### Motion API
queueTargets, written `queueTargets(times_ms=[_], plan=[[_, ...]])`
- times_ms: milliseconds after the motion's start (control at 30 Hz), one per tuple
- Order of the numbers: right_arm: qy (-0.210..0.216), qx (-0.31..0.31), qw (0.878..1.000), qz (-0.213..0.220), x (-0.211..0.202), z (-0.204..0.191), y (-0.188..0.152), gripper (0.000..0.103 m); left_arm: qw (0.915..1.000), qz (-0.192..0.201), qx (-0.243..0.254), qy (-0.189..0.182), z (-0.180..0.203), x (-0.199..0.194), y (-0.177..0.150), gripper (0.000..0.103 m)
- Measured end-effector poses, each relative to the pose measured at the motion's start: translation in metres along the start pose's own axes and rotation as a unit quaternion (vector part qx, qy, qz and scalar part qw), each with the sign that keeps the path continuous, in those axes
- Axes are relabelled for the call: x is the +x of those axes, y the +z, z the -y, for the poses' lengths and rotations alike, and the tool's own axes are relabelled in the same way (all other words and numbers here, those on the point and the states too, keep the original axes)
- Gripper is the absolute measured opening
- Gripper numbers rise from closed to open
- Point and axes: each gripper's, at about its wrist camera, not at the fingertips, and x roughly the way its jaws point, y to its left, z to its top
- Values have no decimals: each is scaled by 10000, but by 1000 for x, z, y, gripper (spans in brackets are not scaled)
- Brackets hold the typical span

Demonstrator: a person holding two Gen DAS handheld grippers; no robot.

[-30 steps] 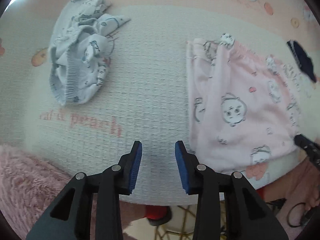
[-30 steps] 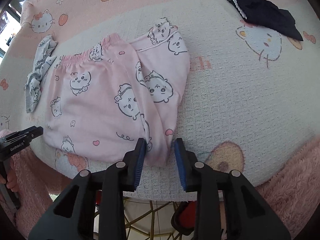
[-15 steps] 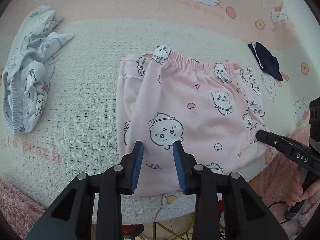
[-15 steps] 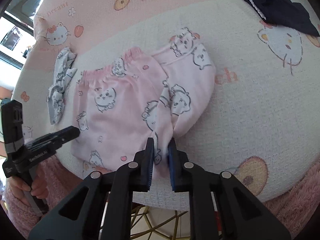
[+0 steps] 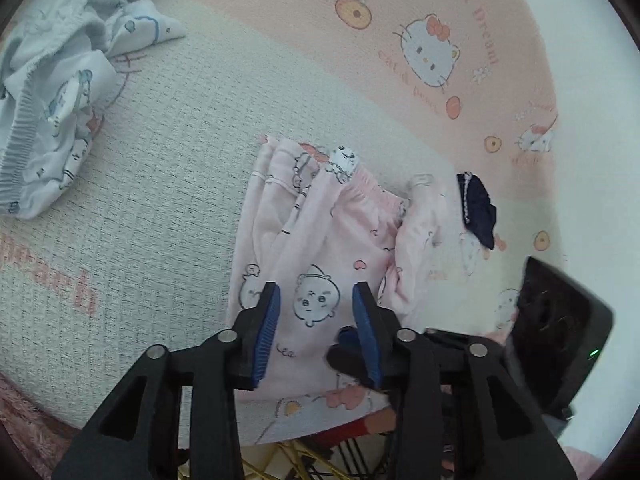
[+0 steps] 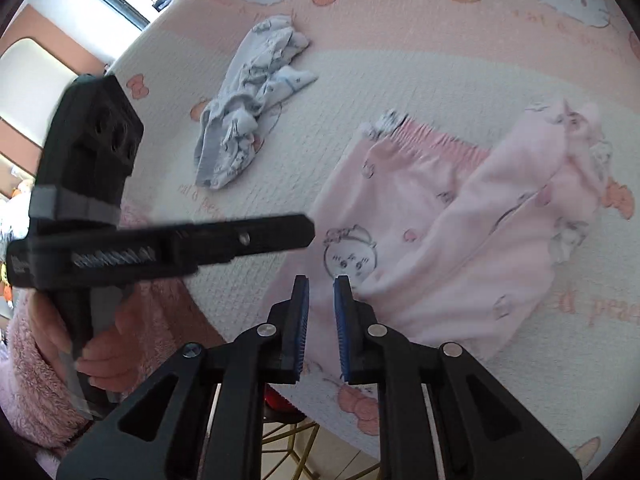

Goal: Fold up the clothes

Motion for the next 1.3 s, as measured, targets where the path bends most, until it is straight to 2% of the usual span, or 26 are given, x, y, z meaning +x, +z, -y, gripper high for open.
queueTargets(times_ms=[100, 167, 300, 400, 533, 667, 800, 900, 967, 1000, 1033, 1067, 1200, 1300], plan=[[-217, 65, 9987, -449, 19, 3, -18, 13, 9996, -157, 207, 127, 7, 14, -3, 48], [3, 193, 9993, -327, -2, 7, -30, 13, 9989, -224, 368, 180, 14, 22, -4, 48], [154, 563, 9975, 394, -73, 31, -43, 24, 9970, -243, 732, -85, 37, 28, -5, 48], [-118, 1264, 9872, 968, -107, 70, -48, 26, 9953, -203, 906, -273, 51, 18, -4, 48], [-594, 1954, 9750, 871, -96, 109, -58, 29, 9941, -451, 865, -475, 64, 29, 0, 48], [-420, 2153, 9726, 775, -86, 116, -64, 29, 9932, -457, 790, -718, 69, 29, -5, 50], [-322, 1951, 9780, 658, -68, 111, -60, 30, 9907, -543, 737, -1005, 71, 32, -10, 52], [-253, 1780, 9823, 530, -52, 106, -55, 30, 9901, -649, 1019, -715, 82, 41, -18, 54], [-215, 1715, 9837, 500, -46, 104, -52, 30, 9912, -522, 1180, -303, 86, 46, -21, 53], [-191, 1725, 9835, 501, -46, 104, -53, 31, 9911, -375, 1281, 23, 89, 47, -21, 47], [-168, 1736, 9834, 503, -47, 105, -53, 32, 9895, -247, 1390, 317, 92, 47, -21, 8], [-165, 1766, 9828, 524, -48, 106, -54, 32, 9884, -131, 1434, 473, 95, 45, -20, 10], [-261, 1938, 9783, 682, -58, 110, -59, 35, 9849, 418, 1575, 590, 107, 11, -21, 10], [-427, 1884, 9771, 887, -75, 108, -54, 36, 9871, 717, 1287, 627, 99, -24, -20, 10]])
